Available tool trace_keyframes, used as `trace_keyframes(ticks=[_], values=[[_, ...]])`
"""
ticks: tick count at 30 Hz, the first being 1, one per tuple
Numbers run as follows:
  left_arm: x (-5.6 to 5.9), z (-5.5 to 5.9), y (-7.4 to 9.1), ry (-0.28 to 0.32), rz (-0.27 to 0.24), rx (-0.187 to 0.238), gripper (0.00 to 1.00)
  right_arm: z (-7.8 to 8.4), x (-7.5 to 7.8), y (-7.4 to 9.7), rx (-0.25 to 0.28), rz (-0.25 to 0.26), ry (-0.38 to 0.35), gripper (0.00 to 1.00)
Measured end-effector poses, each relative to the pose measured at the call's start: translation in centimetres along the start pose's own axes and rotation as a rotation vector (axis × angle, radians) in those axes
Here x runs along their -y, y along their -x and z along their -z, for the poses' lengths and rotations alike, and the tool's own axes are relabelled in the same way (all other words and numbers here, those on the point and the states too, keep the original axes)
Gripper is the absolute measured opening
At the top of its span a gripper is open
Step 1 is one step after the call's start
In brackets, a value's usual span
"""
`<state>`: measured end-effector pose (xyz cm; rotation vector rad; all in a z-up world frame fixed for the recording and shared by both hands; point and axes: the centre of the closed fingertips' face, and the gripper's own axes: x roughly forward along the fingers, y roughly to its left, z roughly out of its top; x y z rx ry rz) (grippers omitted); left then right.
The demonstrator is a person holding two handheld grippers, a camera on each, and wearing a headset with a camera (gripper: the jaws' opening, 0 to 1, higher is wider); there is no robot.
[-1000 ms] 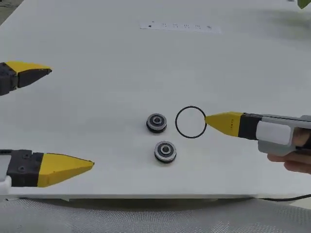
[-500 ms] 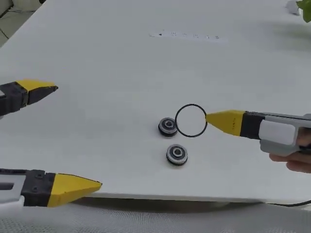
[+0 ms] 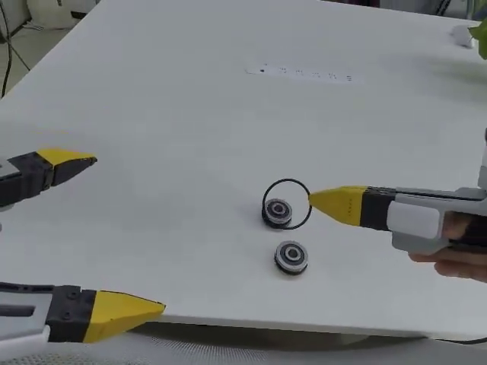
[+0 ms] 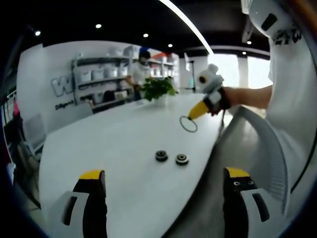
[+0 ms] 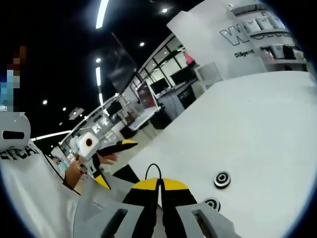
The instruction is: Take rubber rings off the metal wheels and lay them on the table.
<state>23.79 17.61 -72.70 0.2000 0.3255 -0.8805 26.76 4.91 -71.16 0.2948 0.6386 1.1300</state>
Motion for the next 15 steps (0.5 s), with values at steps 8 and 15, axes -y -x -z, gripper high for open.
trace_keyframes(ticks=[8,15], values=[[-1.3,0.4,0.1,-0.012,-0.021,0.004,0.98,0.4,1.0,-2.0,-0.060,-0.001,0.006,0.00],[-1.7,1.5,-0.7,0.001,0.000,-0.018,0.99,1.0,1.8,-3.4,-0.120,-0.011,0.010,0.00]])
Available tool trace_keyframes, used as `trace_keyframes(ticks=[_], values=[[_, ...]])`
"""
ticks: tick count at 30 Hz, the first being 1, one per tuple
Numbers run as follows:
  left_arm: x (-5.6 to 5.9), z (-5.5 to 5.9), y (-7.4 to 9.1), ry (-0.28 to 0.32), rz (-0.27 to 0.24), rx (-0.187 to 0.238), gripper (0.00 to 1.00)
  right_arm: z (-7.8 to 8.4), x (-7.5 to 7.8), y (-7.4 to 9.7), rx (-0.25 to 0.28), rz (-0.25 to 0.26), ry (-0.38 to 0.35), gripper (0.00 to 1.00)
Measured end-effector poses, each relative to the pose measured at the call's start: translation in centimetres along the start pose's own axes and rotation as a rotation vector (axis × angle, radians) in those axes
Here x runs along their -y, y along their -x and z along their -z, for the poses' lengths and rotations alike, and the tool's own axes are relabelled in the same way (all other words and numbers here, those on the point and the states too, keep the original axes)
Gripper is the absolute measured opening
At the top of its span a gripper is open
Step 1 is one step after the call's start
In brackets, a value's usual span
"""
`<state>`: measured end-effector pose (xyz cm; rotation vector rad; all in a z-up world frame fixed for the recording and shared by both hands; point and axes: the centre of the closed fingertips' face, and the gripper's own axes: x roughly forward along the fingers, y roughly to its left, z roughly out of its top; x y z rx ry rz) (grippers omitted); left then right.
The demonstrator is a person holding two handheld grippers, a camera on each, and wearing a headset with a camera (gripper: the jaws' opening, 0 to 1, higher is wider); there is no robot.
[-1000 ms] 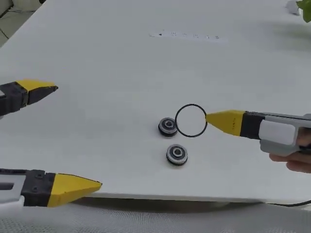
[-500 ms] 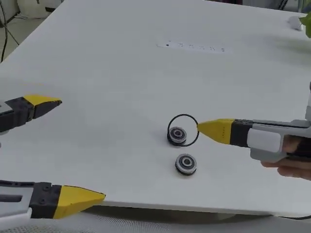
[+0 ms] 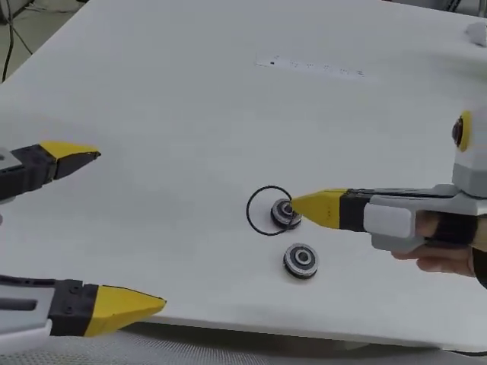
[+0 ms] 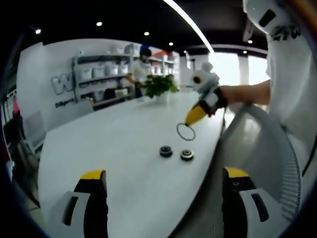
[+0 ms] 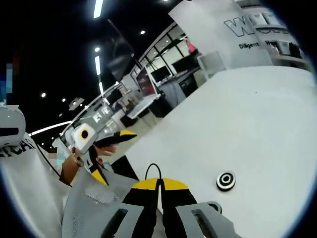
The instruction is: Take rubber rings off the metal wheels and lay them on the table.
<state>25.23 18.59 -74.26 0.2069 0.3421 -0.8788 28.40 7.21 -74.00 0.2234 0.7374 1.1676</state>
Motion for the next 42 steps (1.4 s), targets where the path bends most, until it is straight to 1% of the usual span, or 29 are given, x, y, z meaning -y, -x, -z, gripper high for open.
trace_keyframes(ticks=[4,6,8,9,12,17,19,22,25,29,31,33,35,37,40,42], values=[[-0.7,0.8,-0.7,0.005,-0.005,-0.025,0.98,0.7,0.5,-0.9,-0.064,-0.016,0.017,0.00],[-0.6,1.1,-1.0,0.001,0.002,-0.035,0.98,1.0,0.8,-1.4,-0.092,-0.023,0.022,0.00],[-0.4,1.2,-1.3,0.005,0.013,-0.037,0.98,1.3,1.0,-1.8,-0.114,-0.027,0.026,0.00],[-0.3,1.3,-1.6,0.011,0.019,-0.037,0.98,1.7,1.0,-2.0,-0.136,-0.034,0.034,0.00],[-0.2,1.6,-2.0,0.015,0.031,-0.044,0.98,2.2,1.3,-2.5,-0.167,-0.033,0.051,0.00],[-0.1,2.1,-2.2,0.001,0.051,-0.070,0.97,2.6,2.2,-3.2,-0.192,-0.014,0.072,0.00],[-0.1,2.1,-2.2,0.002,0.053,-0.069,0.97,2.9,2.4,-3.5,-0.206,-0.014,0.077,0.00],[-0.1,2.1,-2.2,0.007,0.054,-0.063,0.97,3.7,3.0,-4.1,-0.245,-0.002,0.093,0.00],[-0.1,2.2,-2.3,0.008,0.054,-0.065,0.97,4.2,3.3,-4.6,-0.269,-0.001,0.095,0.00],[0.0,2.4,-2.3,0.013,0.057,-0.063,0.97,4.8,3.8,-5.2,-0.294,0.008,0.099,0.00],[0.0,2.5,-2.4,0.016,0.056,-0.070,0.97,5.1,4.2,-5.4,-0.299,0.020,0.097,0.00],[0.1,2.6,-2.4,0.010,0.060,-0.077,0.97,5.4,4.8,-5.5,-0.306,0.033,0.091,0.00],[0.3,2.6,-2.4,0.011,0.065,-0.075,0.96,5.7,5.2,-5.6,-0.313,0.045,0.075,0.00],[0.4,2.6,-2.4,0.016,0.069,-0.077,0.96,6.3,5.7,-5.6,-0.332,0.058,0.074,0.00],[0.5,2.7,-2.3,0.015,0.068,-0.079,0.96,6.8,5.8,-5.6,-0.340,0.062,0.067,0.00],[0.6,2.6,-2.3,0.020,0.073,-0.076,0.96,7.1,6.1,-5.7,-0.345,0.076,0.073,0.00]])
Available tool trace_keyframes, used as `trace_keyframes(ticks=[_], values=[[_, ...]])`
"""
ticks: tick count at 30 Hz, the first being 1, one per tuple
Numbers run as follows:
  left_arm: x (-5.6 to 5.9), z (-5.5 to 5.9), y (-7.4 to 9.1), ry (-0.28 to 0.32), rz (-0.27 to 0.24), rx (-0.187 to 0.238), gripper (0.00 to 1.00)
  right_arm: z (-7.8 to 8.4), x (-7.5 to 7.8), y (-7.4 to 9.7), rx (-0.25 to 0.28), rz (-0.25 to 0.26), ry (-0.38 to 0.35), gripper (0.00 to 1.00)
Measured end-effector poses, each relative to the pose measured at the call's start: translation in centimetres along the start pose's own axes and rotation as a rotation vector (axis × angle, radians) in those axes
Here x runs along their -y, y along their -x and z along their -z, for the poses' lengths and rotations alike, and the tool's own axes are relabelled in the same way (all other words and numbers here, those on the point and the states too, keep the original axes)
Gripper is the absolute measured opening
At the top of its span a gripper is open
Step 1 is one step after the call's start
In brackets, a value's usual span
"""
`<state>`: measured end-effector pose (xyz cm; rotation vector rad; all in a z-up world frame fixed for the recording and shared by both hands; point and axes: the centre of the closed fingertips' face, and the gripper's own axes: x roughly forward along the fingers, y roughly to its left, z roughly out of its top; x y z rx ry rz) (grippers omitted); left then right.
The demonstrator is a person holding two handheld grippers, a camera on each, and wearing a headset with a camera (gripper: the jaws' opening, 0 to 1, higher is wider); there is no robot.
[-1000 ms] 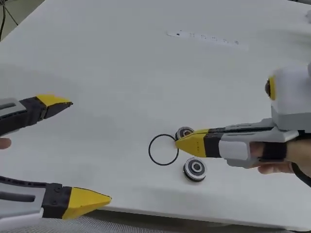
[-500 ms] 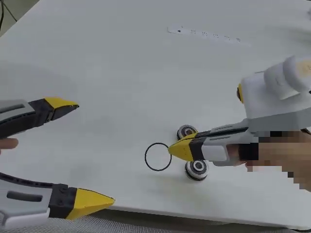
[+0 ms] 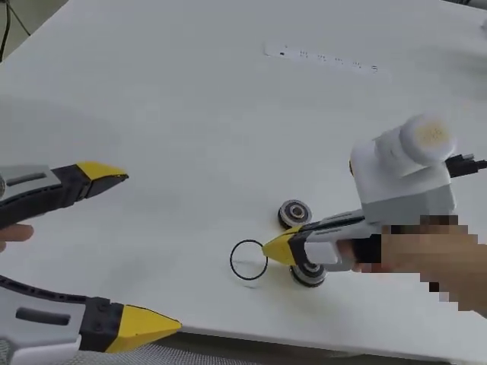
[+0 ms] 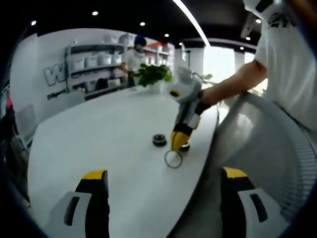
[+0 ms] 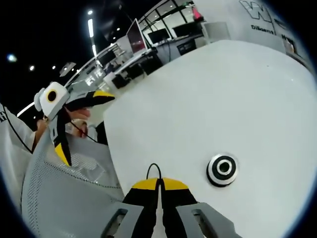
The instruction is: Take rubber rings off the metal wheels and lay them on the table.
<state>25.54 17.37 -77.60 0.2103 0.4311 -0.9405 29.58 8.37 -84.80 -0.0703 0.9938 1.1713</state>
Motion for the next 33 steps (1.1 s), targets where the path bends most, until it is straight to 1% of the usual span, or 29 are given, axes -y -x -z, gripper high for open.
trace_keyframes(ticks=[3,7,11,17,20,22,24,25,26,28,33], values=[[0.2,0.1,0.0,0.000,0.005,-0.003,0.95,0.0,0.3,-0.1,0.000,0.007,0.001,0.00],[0.5,0.0,-0.1,-0.002,0.012,-0.005,0.95,-0.4,0.8,-0.2,0.014,0.018,-0.010,0.00],[0.6,0.0,0.0,-0.004,0.010,-0.003,0.95,-0.4,1.3,-0.2,0.001,0.037,0.010,0.00],[0.7,-0.3,0.4,-0.004,0.005,0.001,0.93,-0.4,1.5,-0.2,-0.004,0.042,0.021,0.00],[0.6,-0.1,0.6,-0.005,-0.004,-0.006,0.93,-0.4,1.7,-0.1,-0.011,0.056,0.048,0.06],[0.6,-0.1,0.7,-0.004,-0.012,-0.010,0.92,-0.4,1.8,0.1,-0.013,0.065,0.061,0.07],[0.4,-0.2,0.8,-0.012,-0.025,-0.007,0.92,-0.5,1.7,0.4,-0.013,0.065,0.068,0.06],[0.3,-0.3,0.8,-0.017,-0.035,-0.009,0.93,-0.7,1.5,0.6,-0.002,0.059,0.059,0.06],[0.1,-0.2,0.9,-0.024,-0.050,-0.015,0.93,-1.2,0.9,0.9,0.025,0.030,0.035,0.06],[0.0,-0.2,1.1,-0.026,-0.057,-0.019,0.94,-1.5,0.5,1.4,0.040,0.012,0.030,0.06],[-0.3,-0.3,1.4,-0.017,-0.080,-0.020,0.93,-2.0,-0.9,3.0,0.059,0.001,0.100,0.07]])
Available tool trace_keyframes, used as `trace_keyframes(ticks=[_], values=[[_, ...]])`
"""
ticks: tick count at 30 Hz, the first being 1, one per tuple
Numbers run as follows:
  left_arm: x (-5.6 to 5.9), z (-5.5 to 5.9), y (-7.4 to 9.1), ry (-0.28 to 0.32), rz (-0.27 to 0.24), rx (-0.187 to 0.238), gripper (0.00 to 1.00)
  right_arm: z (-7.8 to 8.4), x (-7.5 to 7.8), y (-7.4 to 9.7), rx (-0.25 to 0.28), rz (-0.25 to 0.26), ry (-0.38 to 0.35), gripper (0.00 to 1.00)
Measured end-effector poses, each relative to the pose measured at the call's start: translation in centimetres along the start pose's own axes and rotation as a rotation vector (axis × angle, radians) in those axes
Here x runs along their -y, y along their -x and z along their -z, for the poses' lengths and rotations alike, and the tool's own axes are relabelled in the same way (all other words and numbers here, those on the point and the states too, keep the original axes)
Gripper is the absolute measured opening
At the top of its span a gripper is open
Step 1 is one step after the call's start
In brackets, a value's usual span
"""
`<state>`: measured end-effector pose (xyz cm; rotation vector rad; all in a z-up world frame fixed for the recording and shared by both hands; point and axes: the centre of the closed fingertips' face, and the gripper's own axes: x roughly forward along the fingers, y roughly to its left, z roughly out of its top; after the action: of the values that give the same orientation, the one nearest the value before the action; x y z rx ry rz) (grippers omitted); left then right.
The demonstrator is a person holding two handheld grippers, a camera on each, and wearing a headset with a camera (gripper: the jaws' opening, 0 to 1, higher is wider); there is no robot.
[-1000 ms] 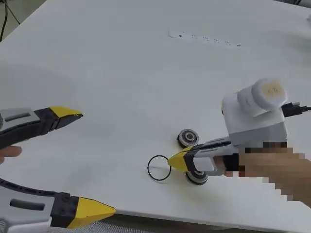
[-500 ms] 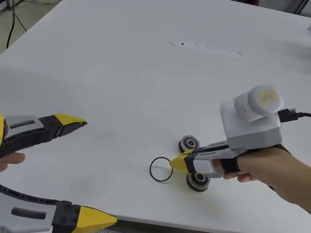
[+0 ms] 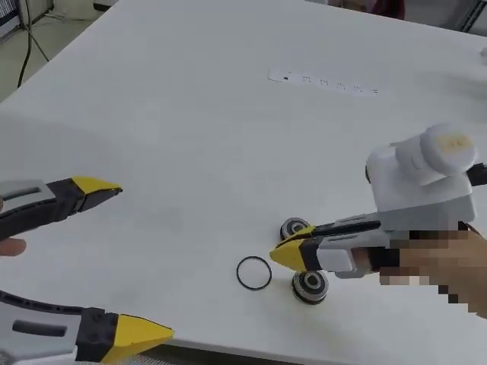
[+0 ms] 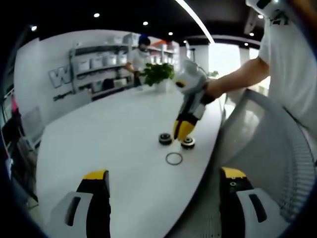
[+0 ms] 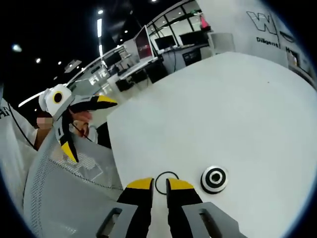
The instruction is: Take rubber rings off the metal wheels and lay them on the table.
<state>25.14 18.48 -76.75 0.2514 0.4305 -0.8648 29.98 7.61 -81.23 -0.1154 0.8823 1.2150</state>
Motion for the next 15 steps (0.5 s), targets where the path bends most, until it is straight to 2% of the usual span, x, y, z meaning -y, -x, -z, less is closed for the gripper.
trace_keyframes(ticks=[10,15], values=[[0.3,-0.5,0.1,-0.016,-0.002,-0.001,0.93,-1.4,-1.8,3.4,0.097,-0.015,0.084,0.18],[0.8,-1.2,-0.1,-0.012,0.007,0.003,0.93,-2.2,-2.6,5.5,0.170,-0.025,0.118,0.20]])
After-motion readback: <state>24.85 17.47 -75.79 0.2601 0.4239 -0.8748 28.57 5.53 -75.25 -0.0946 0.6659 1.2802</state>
